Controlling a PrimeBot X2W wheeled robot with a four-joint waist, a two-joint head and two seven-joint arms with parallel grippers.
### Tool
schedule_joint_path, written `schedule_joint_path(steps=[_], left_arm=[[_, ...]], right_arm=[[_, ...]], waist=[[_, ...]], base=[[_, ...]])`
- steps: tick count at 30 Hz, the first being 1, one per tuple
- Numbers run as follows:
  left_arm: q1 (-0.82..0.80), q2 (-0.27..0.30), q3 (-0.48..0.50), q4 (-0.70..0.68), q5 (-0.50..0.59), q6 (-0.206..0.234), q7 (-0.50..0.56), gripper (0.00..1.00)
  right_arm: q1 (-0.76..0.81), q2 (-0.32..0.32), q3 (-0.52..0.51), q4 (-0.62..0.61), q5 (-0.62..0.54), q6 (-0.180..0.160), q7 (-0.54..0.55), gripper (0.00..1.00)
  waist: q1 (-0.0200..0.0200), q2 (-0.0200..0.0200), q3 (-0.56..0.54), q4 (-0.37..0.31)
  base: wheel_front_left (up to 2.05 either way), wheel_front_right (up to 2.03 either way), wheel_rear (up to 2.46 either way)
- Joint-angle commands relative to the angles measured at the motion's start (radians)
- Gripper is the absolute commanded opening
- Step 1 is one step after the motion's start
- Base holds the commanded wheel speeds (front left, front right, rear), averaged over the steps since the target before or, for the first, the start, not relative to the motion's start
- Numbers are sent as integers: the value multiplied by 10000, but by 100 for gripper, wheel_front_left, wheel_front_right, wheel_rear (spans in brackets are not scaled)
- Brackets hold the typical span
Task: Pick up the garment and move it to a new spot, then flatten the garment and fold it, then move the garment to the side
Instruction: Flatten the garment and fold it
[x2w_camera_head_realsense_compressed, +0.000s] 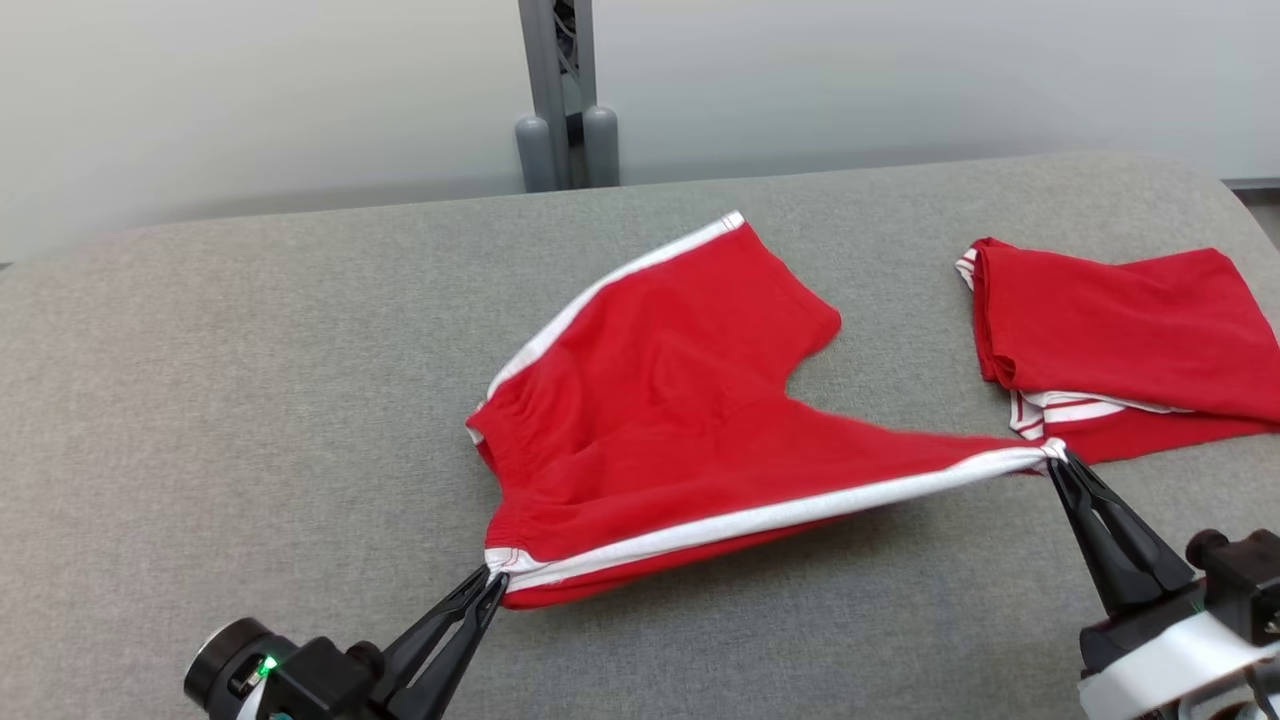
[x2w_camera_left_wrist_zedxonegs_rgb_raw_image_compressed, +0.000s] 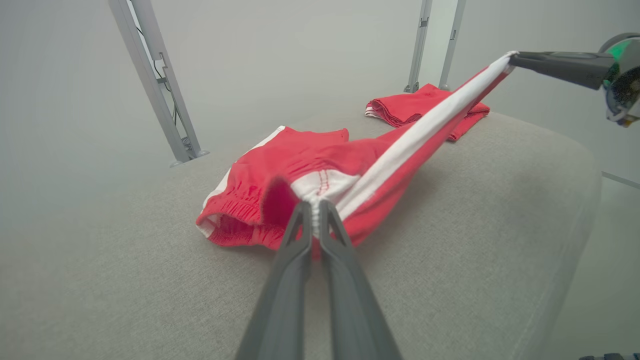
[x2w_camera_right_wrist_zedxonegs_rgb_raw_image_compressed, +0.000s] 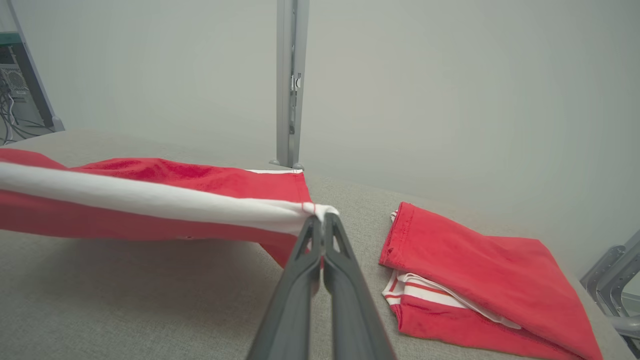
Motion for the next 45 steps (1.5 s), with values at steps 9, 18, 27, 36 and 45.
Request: schedule_joint_path(steps=[9, 18, 27, 36, 45], left_arm=[[-204, -335, 204, -331, -1497, -475, 720, 0], [-1974, -2054, 714, 1433, -3343, -1490, 1264, 0], [-3287, -3024, 1621, 2841, -4171, -1248, 1106, 0], [-4244, -3379, 1808, 3567, -4057, -955, 1146, 0], [-5122, -3723, 1604, 4364, -3662, -1052, 1039, 0]], right_arm=[[-244, -236, -259, -581, -74, -5, 1688, 0], [-3516, -112, 459, 1833, -421, -5, 2548, 0], [-7408, 283, 1624, 5281, -368, -5, 1922, 0], [-10135, 581, 2821, 8055, -379, -7, 669, 0], [-11802, 997, 3684, 10143, -101, -5, 116, 0]], waist=[[0, 0, 118, 395], [0, 0, 1192, 688], [0, 0, 2456, 1071], [0, 0, 3439, 1690], [0, 0, 3968, 2078]], base=[[0, 0, 0], [0, 0, 0], [0, 0, 0], [0, 0, 0], [0, 0, 0]])
